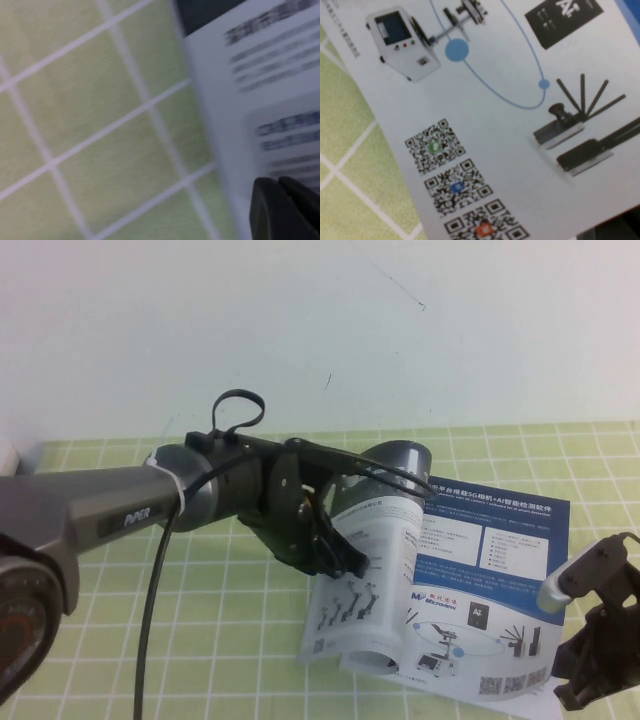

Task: Close book
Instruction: 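Close the open booklet and leave it lying on the table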

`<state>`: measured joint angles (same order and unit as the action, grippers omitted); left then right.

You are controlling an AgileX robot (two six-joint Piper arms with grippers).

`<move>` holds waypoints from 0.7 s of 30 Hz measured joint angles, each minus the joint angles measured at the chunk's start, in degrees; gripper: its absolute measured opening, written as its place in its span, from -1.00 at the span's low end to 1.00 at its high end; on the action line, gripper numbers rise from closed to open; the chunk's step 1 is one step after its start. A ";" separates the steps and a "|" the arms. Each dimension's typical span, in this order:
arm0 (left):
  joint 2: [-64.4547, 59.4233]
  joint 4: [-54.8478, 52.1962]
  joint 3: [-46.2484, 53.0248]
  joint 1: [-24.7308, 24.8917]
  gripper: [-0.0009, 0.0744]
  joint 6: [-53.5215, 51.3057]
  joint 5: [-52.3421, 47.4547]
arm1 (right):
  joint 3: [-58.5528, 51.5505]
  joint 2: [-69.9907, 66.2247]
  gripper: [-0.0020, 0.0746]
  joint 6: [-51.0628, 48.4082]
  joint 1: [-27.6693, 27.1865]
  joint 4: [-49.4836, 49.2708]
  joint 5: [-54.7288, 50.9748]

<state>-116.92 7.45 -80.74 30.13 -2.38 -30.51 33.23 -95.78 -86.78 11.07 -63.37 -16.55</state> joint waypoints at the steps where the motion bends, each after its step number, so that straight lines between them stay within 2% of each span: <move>1: 0.85 0.92 0.00 1.19 -0.99 -0.72 0.29 | 0.00 0.00 -0.95 -0.02 0.00 0.00 0.00; 7: 7.75 6.33 0.00 6.71 -0.99 -3.61 3.25 | 0.00 0.27 -0.95 0.02 0.00 0.00 -0.66; 12: 14.29 12.10 0.00 7.73 -0.99 -8.74 4.68 | 1.58 3.13 -0.95 0.02 0.00 0.82 -3.96; 16: 17.12 10.32 0.00 6.26 -0.99 -10.10 2.04 | 1.85 5.21 -0.95 0.23 0.00 1.08 -4.67; 21: 14.61 3.84 0.00 1.08 -0.99 -7.50 -2.01 | 1.85 4.12 -0.95 0.31 0.00 1.41 -4.81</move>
<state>-102.31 11.29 -80.74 31.20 -9.88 -32.52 35.08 -91.66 -86.47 11.07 -61.97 -21.36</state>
